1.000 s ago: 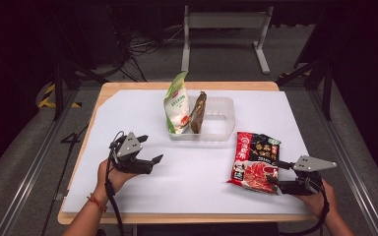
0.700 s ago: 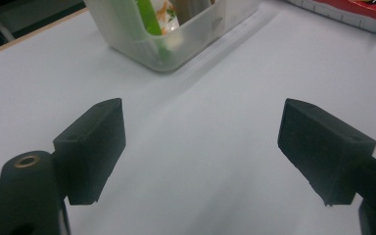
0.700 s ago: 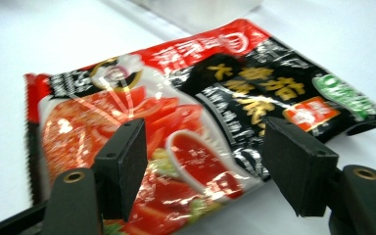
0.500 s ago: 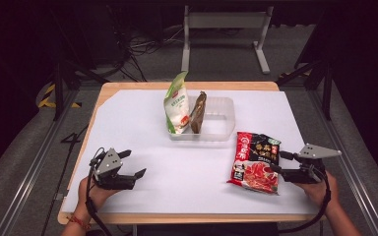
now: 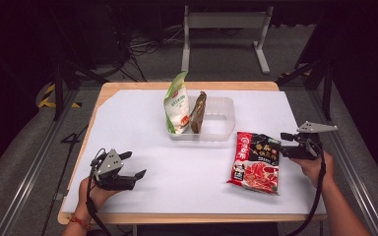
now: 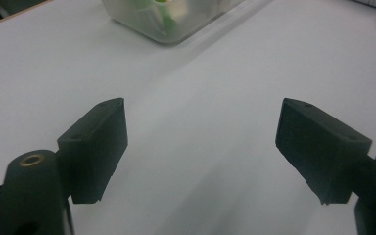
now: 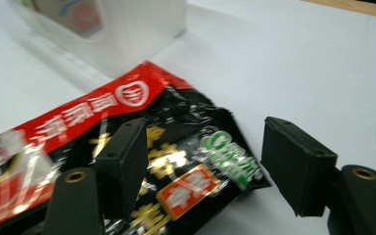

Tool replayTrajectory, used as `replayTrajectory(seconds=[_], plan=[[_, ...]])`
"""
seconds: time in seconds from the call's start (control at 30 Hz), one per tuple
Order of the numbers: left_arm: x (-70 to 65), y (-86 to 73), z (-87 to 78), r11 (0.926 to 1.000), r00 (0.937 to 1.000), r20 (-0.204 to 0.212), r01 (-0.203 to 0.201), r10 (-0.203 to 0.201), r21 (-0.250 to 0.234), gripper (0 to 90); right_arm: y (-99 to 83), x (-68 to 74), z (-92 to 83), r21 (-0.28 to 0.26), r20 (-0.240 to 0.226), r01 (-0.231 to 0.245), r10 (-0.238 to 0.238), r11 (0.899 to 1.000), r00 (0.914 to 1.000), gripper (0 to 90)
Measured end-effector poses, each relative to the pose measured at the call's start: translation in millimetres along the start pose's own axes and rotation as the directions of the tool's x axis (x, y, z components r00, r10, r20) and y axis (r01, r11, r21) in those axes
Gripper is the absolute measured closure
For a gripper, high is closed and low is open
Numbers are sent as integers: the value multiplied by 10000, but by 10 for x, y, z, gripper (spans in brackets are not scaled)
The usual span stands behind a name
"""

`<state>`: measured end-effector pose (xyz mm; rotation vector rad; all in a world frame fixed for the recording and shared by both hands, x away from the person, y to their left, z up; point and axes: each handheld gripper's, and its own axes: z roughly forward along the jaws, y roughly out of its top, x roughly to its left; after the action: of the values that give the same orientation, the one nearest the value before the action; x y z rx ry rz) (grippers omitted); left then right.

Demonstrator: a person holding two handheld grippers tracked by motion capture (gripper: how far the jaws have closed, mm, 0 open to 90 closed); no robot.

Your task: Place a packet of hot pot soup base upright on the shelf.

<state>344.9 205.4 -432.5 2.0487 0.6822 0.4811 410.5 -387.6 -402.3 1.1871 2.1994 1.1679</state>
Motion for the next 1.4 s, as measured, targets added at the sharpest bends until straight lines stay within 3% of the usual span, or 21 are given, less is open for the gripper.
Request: replayTrajectory(seconds=[0.07,0.1,0.47,0.63,0.77,0.87,1.1,1.23,1.33,1.4], plan=[[-2,0,3,10000,10000,46,-8,8,-3,203,-1,-27,27,-32,16,-91,91,10000,10000,343],[-9,-1,9,10000,10000,46,-15,15,3,198,-10,-98,89,9,42,-474,474,9989,9989,340],[17,-23,14,9999,9999,32,128,-128,-32,193,-84,-214,187,175,-188,-1295,1298,9914,9914,310],[-4,-29,63,9998,9999,112,-62,59,211,193,-119,-264,240,343,-188,-1857,1864,9820,9823,305],[-22,-22,87,9993,9996,202,-208,202,301,193,-127,-284,289,461,224,-2286,2278,9724,9734,289],[-25,-19,86,9995,9995,263,-189,183,244,193,-142,-320,295,417,230,-2648,2640,9634,9642,288],[-27,-17,93,9995,9994,285,-213,206,245,193,-139,-314,346,846,-298,-2880,2913,9539,9562,280],[-31,-16,109,9992,9992,324,-252,242,297,193,-121,-268,385,999,-525,-2782,2843,9553,9573,289],[-35,-18,119,9989,9989,367,-296,282,374,193,-115,-254,407,980,-825,-2889,2971,9523,9513,354],[-34,-20,126,9987,9989,357,-307,293,405,193,-105,-228,422,1016,-804,-2797,2881,9547,9542,351]])
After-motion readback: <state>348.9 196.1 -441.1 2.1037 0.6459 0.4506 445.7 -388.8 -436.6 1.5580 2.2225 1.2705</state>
